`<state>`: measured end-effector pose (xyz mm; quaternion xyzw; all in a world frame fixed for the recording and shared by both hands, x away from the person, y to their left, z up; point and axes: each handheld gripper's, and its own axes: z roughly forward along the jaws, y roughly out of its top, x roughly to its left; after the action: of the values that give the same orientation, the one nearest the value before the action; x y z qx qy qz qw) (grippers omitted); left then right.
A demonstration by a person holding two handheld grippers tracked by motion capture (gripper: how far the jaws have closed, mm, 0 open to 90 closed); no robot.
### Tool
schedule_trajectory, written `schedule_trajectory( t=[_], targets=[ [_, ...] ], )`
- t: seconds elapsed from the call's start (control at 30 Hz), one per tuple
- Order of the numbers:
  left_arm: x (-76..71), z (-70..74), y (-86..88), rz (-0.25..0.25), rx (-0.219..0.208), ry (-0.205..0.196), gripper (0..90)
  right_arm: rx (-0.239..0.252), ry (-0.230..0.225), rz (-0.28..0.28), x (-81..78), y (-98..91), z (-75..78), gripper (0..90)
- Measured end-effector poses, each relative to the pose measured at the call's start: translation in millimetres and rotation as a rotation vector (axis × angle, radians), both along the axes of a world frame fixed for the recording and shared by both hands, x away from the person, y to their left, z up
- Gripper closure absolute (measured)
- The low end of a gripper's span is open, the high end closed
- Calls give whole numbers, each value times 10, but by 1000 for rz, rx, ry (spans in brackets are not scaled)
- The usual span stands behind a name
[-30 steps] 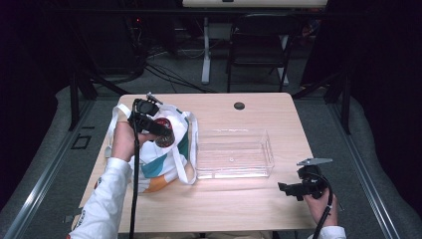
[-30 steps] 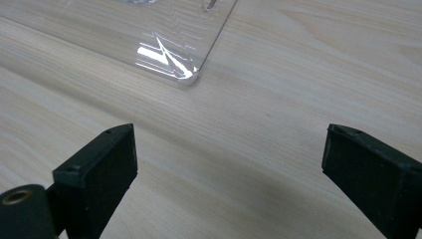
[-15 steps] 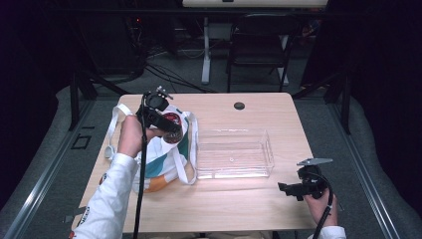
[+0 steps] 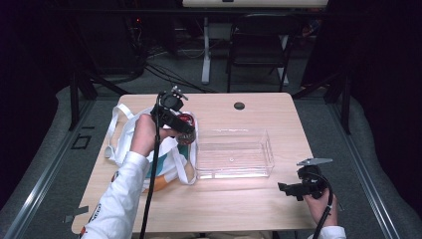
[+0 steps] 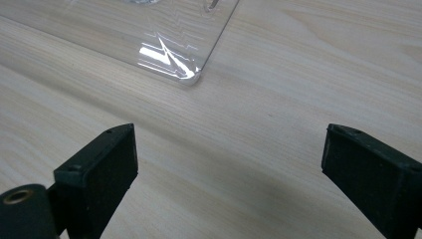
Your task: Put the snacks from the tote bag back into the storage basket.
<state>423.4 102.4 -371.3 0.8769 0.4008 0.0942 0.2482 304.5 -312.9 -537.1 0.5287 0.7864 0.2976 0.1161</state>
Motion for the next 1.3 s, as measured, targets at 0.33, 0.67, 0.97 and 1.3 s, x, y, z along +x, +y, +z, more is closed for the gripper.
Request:
schedule_trajectory(
  t=[0.33, 0.67, 0.97, 1.3],
  targets=[
    [-49, -97, -259, -32, -32, 6, 258, -1, -3, 3, -10, 3, 10, 72],
    [-72, -243, -443, -62, -27, 24, 258, -3, -5, 5, -10, 9, 13, 72],
    [-40, -442, -526, -73, -14, 58, 258, -3, -4, 2, -6, 10, 11, 72],
    [-44, -604, -611, -102, -18, 76, 258, -3, -7, 7, -14, 8, 17, 72]
  ],
)
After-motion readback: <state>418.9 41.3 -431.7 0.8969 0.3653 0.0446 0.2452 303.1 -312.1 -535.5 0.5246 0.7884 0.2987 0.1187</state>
